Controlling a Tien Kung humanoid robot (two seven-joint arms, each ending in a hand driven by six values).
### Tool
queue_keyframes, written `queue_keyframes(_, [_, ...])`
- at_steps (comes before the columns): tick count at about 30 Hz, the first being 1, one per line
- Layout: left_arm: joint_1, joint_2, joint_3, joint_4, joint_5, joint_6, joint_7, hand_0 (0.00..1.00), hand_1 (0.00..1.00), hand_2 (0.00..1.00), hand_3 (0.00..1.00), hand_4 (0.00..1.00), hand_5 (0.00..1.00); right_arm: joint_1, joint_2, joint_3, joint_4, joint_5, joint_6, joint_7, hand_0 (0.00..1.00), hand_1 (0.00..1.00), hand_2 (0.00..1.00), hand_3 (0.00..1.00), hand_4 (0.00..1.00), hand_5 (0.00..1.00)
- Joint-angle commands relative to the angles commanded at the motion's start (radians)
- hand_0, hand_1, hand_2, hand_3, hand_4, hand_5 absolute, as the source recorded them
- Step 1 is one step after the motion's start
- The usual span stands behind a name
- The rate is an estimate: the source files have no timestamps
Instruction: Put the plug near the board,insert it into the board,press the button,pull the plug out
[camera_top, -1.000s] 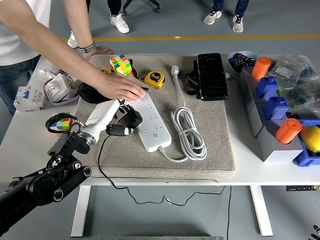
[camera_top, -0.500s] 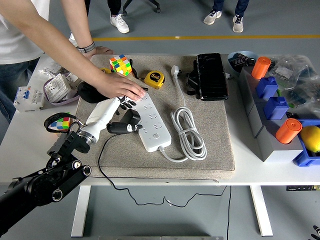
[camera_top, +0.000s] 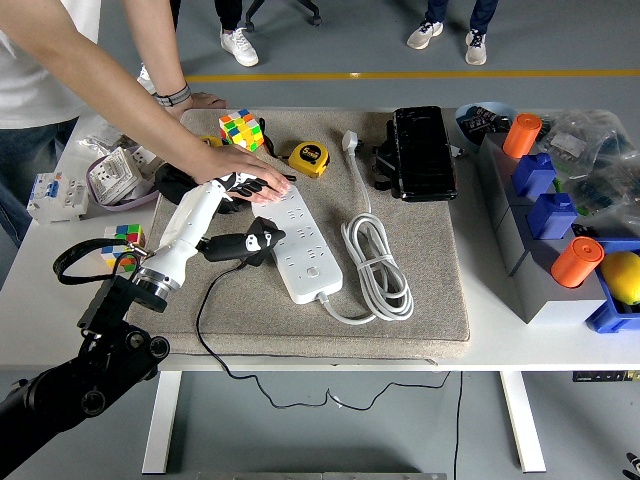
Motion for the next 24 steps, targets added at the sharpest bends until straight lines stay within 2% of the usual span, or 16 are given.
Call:
queue_keyframes(4, [0.026, 0.018, -0.002, -0.01, 0.015, -0.009, 0.006, 0.602, 0.67, 0.696, 0.699, 0.998, 0.551, 0.0, -0.001, -0.001, 0.001, -0.001, 0.0, 0.001, 0.605, 0.66, 0.633, 0.514, 0.816, 0.506])
queue_keyframes(5, [0.032, 0.022, -0.002, -0.011, 0.023, -0.012, 0.009, 0.712, 0.732, 0.744, 0.709, 0.998, 0.592, 0.001, -0.001, -0.001, 0.001, -0.002, 0.001, 0.001, 0.607, 0.658, 0.634, 0.514, 0.816, 0.507])
queue_keyframes(10, [0.05, 0.032, 0.007, 0.01, 0.079, -0.025, 0.045, 0.712, 0.732, 0.744, 0.709, 0.998, 0.592, 0.0, 0.0, 0.001, 0.001, -0.003, 0.0, 0.001, 0.607, 0.658, 0.634, 0.514, 0.816, 0.507])
queue_keyframes(11, [0.052, 0.032, 0.007, 0.015, 0.085, -0.027, 0.052, 0.778, 0.781, 0.785, 0.749, 0.993, 0.649, 0.0, 0.0, 0.001, 0.001, -0.003, 0.0, 0.001, 0.605, 0.658, 0.631, 0.514, 0.815, 0.506])
queue_keyframes(17, [0.058, 0.028, 0.019, 0.045, 0.114, -0.04, 0.09, 0.784, 0.789, 0.794, 0.757, 0.987, 0.669, -0.002, -0.001, 0.001, 0.002, -0.004, -0.001, 0.003, 0.605, 0.659, 0.63, 0.514, 0.815, 0.506])
queue_keyframes(24, [0.054, 0.022, 0.03, 0.061, 0.116, -0.044, 0.099, 0.783, 0.792, 0.796, 0.757, 0.981, 0.68, -0.005, 0.002, 0.006, 0.004, -0.006, -0.001, 0.006, 0.605, 0.658, 0.63, 0.514, 0.815, 0.506])
